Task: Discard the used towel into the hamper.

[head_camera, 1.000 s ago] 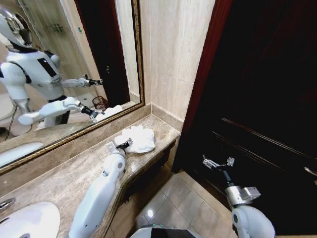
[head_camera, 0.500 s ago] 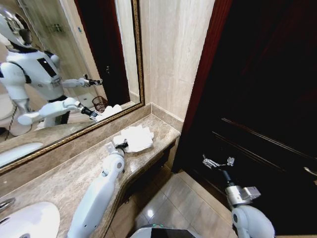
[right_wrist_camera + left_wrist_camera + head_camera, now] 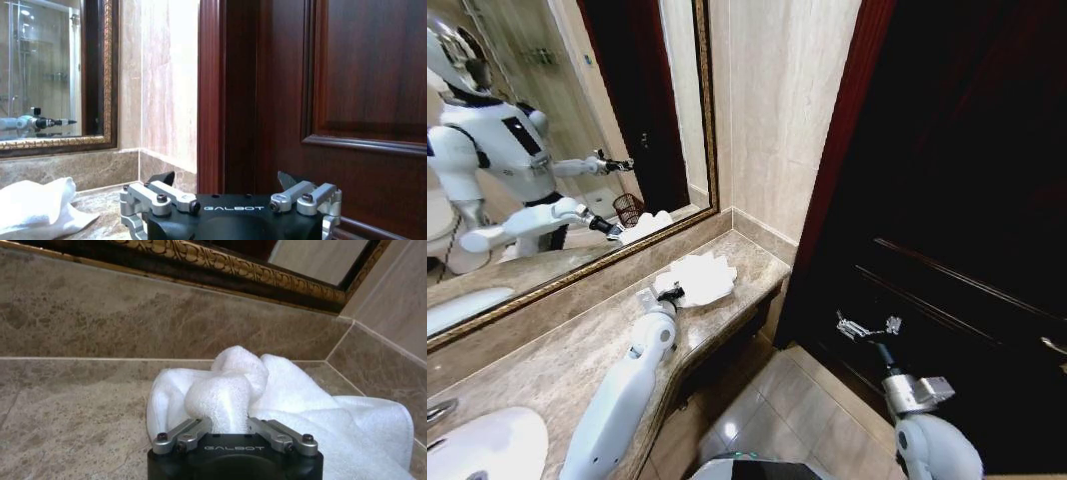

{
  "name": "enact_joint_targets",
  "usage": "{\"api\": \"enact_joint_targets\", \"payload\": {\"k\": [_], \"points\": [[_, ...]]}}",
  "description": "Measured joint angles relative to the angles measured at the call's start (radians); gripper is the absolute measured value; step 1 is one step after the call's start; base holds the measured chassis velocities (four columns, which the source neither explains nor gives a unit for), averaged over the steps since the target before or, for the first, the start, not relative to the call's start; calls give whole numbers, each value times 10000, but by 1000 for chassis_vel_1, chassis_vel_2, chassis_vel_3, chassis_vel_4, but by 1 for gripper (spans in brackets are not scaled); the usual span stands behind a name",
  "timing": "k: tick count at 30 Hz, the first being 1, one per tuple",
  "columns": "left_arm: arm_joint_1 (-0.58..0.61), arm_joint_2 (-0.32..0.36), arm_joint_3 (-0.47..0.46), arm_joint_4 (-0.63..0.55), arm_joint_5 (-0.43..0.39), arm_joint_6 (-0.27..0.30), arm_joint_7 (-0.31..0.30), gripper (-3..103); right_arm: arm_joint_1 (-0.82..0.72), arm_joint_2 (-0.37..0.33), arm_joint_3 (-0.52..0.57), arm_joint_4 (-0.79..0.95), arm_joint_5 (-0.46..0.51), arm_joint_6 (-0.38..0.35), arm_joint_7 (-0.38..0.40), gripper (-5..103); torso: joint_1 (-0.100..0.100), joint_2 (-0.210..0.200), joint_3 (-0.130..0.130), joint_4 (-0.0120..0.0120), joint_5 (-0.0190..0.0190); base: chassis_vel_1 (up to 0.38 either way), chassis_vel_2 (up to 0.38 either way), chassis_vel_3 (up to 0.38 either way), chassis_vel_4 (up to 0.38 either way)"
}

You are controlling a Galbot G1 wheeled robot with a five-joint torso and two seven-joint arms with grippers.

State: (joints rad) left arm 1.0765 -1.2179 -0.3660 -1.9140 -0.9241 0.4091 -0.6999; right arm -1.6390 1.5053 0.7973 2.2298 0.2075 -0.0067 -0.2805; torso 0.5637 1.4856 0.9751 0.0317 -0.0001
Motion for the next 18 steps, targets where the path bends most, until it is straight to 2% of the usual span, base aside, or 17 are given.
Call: {"api": "enact_joint_targets", "payload": {"k": [8, 9, 10, 13, 15, 18], "points": [[100, 74, -67, -72, 160, -97, 214, 7, 4, 22, -4, 47, -4, -28, 65, 100, 0, 0, 0, 0, 0, 0, 0, 0, 0], [177, 89, -95, -68, 373, -221, 484, 7, 0, 26, -1, 53, -6, -44, 101, 100, 0, 0, 0, -1, 0, 0, 0, 0, 0], [177, 89, -95, -68, 373, -221, 484, 7, 0, 26, -1, 53, -6, -44, 101, 100, 0, 0, 0, -1, 0, 0, 0, 0, 0], [447, 164, -135, -60, 1104, -652, 1243, 7, -19, 21, 30, 53, -11, -49, 128, 100, 0, 0, 0, 0, -1, 0, 0, 0, 0], [513, 182, -152, -86, 1266, -724, 1394, 7, -20, 20, 36, 52, -12, -49, 129, 100, 0, 0, 0, 0, 0, 0, 0, 0, 0], [812, 263, -241, -318, 1987, -944, 1859, 7, -18, 47, 42, 56, -19, -43, 135, 100, 0, 0, 0, 0, 0, 0, 0, 0, 0]]}}
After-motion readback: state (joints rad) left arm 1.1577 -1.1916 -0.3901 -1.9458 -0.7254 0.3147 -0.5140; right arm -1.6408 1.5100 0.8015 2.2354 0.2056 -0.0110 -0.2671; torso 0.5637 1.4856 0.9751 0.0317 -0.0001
